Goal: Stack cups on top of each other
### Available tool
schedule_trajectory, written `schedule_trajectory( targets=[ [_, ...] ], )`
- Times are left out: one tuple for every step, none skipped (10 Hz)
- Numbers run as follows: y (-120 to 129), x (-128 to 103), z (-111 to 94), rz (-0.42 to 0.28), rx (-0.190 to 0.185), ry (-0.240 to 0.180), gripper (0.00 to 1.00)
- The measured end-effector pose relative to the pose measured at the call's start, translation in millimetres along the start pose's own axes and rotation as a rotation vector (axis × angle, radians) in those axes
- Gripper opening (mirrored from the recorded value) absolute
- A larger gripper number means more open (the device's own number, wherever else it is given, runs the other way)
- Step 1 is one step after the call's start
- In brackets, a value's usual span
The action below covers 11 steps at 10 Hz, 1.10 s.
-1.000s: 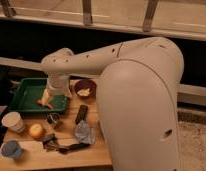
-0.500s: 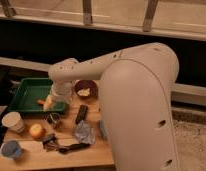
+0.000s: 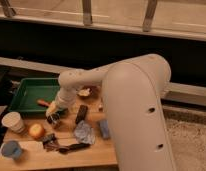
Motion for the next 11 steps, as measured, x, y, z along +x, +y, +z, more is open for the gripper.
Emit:
schedule_trajectory(
  targets=[
    [1, 0, 6, 0.005, -0.013, 0.011, 0.8],
    [1, 2, 11, 0.012, -0.025, 0.026, 0.8],
    [2, 2, 14, 0.014, -0.032, 0.031, 0.8],
    [4, 4, 21, 0.018, -0.039, 0.047, 0.8],
    [4, 5, 25, 0.024, -0.042, 0.055, 0.8],
    [2, 6, 26, 0.03, -0.043, 0.058, 0.8],
    [0, 6, 27, 0.038, -0.043, 0.062, 0.8],
    [-1, 7, 29, 0.051, -0.043, 0.063, 0.79],
    [-2, 6, 30, 0.058, -0.041, 0.06, 0.74],
    [-3, 7, 31, 0.06, -0.038, 0.059, 0.66],
    [-3, 6, 31, 0.061, -0.037, 0.057, 0.57]
  ],
)
